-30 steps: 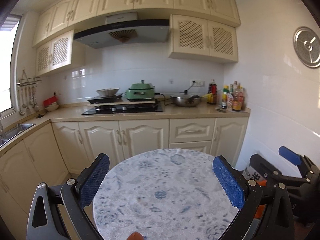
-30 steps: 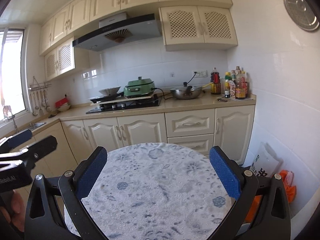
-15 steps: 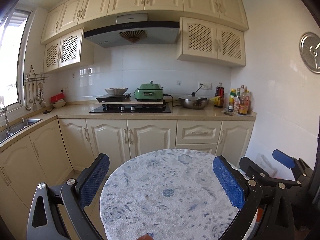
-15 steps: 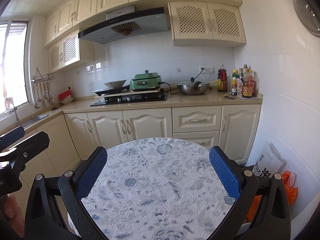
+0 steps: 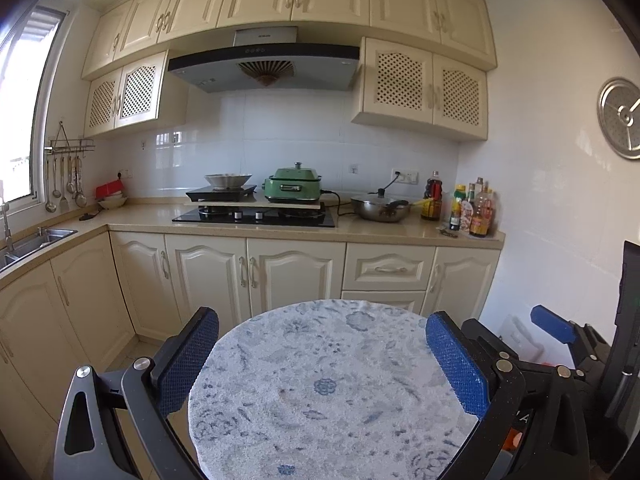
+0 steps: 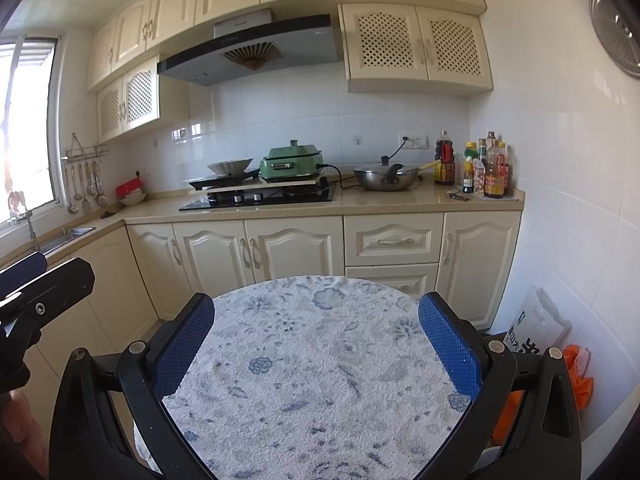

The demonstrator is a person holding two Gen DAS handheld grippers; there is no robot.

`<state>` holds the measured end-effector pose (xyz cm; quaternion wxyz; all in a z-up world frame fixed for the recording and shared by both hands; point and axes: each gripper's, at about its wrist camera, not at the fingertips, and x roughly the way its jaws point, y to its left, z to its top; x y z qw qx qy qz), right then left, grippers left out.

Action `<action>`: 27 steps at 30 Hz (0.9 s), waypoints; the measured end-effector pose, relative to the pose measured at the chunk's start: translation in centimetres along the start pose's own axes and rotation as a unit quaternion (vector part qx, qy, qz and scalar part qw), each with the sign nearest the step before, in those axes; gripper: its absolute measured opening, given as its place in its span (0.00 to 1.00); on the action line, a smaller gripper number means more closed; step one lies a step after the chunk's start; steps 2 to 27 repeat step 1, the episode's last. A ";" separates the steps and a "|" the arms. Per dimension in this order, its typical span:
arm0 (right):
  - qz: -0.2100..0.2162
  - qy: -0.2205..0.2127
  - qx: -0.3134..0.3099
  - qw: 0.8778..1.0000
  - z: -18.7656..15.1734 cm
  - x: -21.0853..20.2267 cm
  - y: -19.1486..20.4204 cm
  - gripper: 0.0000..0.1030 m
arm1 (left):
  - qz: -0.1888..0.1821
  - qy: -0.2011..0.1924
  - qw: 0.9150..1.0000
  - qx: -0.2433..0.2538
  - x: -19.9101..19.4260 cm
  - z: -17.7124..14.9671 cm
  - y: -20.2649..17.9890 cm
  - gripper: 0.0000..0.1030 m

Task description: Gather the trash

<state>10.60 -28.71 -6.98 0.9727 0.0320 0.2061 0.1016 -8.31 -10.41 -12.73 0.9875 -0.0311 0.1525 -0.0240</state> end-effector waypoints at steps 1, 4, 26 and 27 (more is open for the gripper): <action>-0.001 0.001 -0.001 1.000 0.0 0.0 0.1 1.00 | 0.002 0.000 1.000 0.000 0.0 0.0 0.0 0.99; -0.001 0.001 -0.001 1.000 0.0 0.0 0.1 1.00 | 0.002 0.000 1.000 0.000 0.0 0.0 0.0 0.99; -0.001 0.001 -0.001 1.000 0.0 0.0 0.1 1.00 | 0.002 0.000 1.000 0.000 0.0 0.0 0.0 0.99; -0.001 0.001 -0.001 1.000 0.0 0.0 0.1 1.00 | 0.002 0.000 1.000 0.000 0.0 0.0 0.0 0.99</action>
